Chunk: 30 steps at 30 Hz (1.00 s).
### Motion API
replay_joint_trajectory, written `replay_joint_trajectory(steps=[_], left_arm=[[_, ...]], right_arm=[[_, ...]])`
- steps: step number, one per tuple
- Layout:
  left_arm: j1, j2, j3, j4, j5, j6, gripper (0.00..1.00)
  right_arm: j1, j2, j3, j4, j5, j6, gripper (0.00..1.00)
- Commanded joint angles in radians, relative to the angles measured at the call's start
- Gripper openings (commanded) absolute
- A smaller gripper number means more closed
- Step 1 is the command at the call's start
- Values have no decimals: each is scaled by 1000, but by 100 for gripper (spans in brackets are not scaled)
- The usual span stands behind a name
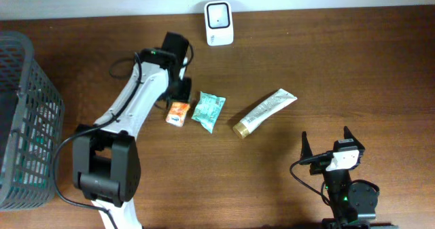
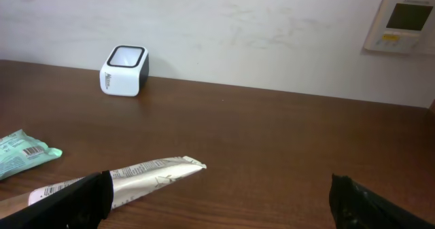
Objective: Scan the item barcode
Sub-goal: 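Carry the orange packet with the left gripper and set it left of the green packet, then reach the left gripper into the basket and grasp the green 3M gloves pack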
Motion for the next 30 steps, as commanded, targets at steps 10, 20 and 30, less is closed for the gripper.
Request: replay_joint_trajectory(steps=[10,20,30], left_arm=[[172,-132,594,-292,2,76,65],[634,-231,736,-352,2,5,57],[1046,-227,418,-248,100,-24,65]], right_arm=[[-7,-3,-7,-3,2,8,99],[-7,-3,-7,-3,2,8,98],[-7,-3,-7,-3,2,8,98]])
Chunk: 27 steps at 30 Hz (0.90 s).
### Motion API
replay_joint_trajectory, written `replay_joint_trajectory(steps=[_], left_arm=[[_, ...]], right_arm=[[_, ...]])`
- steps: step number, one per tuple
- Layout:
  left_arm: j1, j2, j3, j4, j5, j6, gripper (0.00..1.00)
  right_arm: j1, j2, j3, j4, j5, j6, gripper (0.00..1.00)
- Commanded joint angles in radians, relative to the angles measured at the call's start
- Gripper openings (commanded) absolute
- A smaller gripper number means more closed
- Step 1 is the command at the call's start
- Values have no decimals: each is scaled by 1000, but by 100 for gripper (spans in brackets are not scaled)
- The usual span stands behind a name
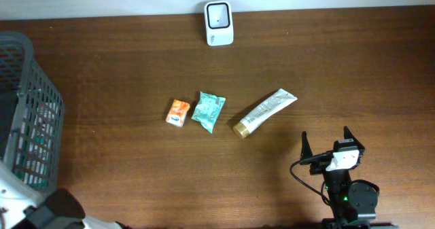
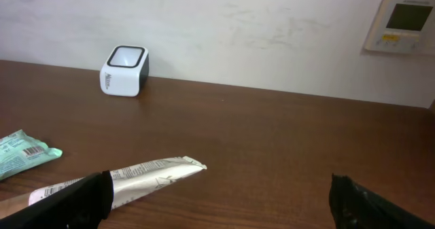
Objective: Scan the item barcode
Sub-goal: 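Reach the left gripper into the basket and grasp the green 3M gloves pack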
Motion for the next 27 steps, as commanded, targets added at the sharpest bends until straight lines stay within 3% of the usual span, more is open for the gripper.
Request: replay_joint_trajectory(steps=[1,6,14,22,27], left_arm=[[83,0,-185,72,86,37,67],[124,1,-423,233,154,185,71],[139,1,-721,488,142,401,80],[167,55,-739,571,98,417,82],[187,125,-739,620,102,564,89]], right_arm=[[-7,-3,-7,-4,2,8,98],[-7,-3,-7,-4,2,8,98],[-7,-3,-7,-4,2,8,98],[-7,-3,-7,-4,2,8,98],[-7,-3,-7,-4,2,8,98]])
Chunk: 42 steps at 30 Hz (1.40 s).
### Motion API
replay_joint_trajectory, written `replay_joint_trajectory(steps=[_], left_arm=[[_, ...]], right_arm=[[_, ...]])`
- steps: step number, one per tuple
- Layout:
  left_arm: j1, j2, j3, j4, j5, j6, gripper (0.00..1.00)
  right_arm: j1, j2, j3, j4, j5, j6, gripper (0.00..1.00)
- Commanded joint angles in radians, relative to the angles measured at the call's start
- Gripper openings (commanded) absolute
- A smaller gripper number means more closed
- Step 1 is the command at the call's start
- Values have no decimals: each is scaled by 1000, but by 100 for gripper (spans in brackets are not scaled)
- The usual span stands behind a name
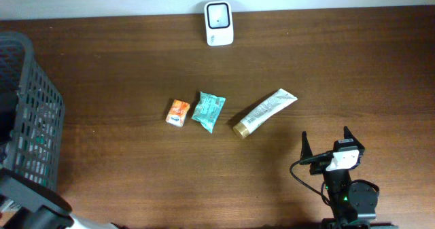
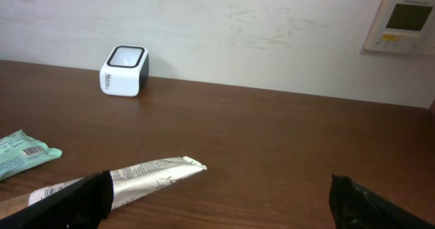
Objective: Scan the item barcode
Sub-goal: 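Reach the left gripper into the basket and grasp the green 3M gloves pack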
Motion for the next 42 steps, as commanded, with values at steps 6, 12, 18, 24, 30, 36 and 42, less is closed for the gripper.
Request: replay_joint_trajectory(steps=[6,12,18,24,30,36,42], left_arm=[[14,157,-6,72,-6,197,89],[14,253,-7,121,-6,206,88],[14,330,-7,148,-2,206,88],[14,386,-7,117,24,205,87],[13,389,-8,83,73,205,56],[13,388,-3,34,95,205,13],[13,332,156,-93,96,99,0]], right_arm=[[-7,-3,-7,-3,2,8,98],[-7,-3,-7,-3,2,8,98],[-7,-3,-7,-3,2,8,98],[-7,-3,-7,-3,2,8,98],[-7,-3,-7,-3,2,8,98],[-7,-3,-7,-3,2,8,98],[-7,-3,-7,-3,2,8,98]])
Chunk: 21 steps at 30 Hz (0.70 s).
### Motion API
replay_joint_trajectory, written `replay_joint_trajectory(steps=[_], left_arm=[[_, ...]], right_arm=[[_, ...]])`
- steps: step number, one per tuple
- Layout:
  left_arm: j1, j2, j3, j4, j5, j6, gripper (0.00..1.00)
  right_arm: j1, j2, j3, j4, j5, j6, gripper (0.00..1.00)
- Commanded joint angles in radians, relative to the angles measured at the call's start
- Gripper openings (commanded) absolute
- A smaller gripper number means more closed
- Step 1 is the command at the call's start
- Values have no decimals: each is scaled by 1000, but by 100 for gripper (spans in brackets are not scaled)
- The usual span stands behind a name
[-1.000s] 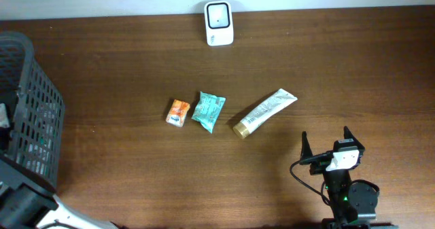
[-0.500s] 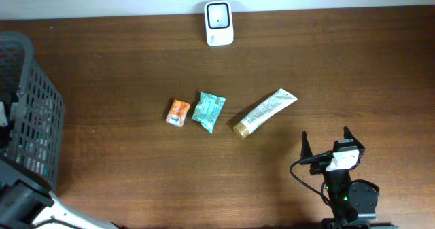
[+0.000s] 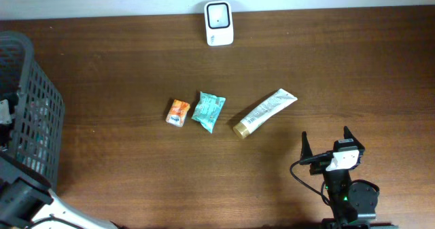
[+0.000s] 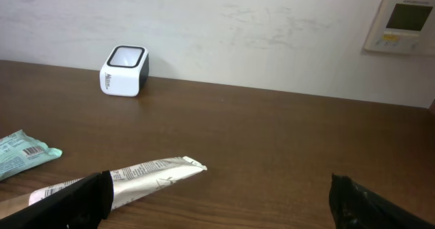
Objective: Scan the item barcode
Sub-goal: 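Reach the left gripper into the basket and grasp the green 3M gloves pack, then carry the gloves pack with the left gripper and lay it left of the packets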
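Observation:
The white barcode scanner [image 3: 219, 14] stands at the table's far edge, window up; the right wrist view has the scanner [image 4: 125, 70] against the wall. Three items lie mid-table: an orange packet [image 3: 178, 112], a teal packet [image 3: 208, 111] and a silver tube [image 3: 265, 111] with a gold cap. In the wrist view the tube [image 4: 146, 174] lies just ahead of my left finger, and the teal packet [image 4: 24, 154] shows a barcode. My right gripper [image 3: 327, 142] rests open and empty near the front edge, right of the tube. Only part of my left arm [image 3: 20, 198] shows at the left edge; its gripper is out of view.
A grey wire basket [image 3: 30, 120] fills the table's left end, with something white [image 3: 4, 111] showing through its mesh. A wall thermostat [image 4: 406, 24] hangs at the back right.
The left arm's visible part at the lower-left corner has shifted slightly, and a white piece now shows by the basket. The items, the scanner and my right gripper have not moved.
At first my left arm reached across the table with its gripper just behind the orange packet. A second later it was back at the lower-left corner, holding nothing that shows, and it has stayed there. The three items lie where they were.

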Motion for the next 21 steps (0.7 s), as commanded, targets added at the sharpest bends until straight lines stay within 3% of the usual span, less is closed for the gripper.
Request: replay_joint_trajectory(steps=[1,7,13,21], left_arm=[[0,24,89,-97,-58,-100,0],[-1,-117,357,-220,40,-323,0],[-3,-312,450,-231,149,-472,0],[-76,-556,450,-151,367,-516,0]], right_arm=[[-7,-3,-7,-4,2,8,98],[-7,-3,-7,-4,2,8,98],[-7,-3,-7,-4,2,8,98],[-7,-3,-7,-3,2,8,98]])
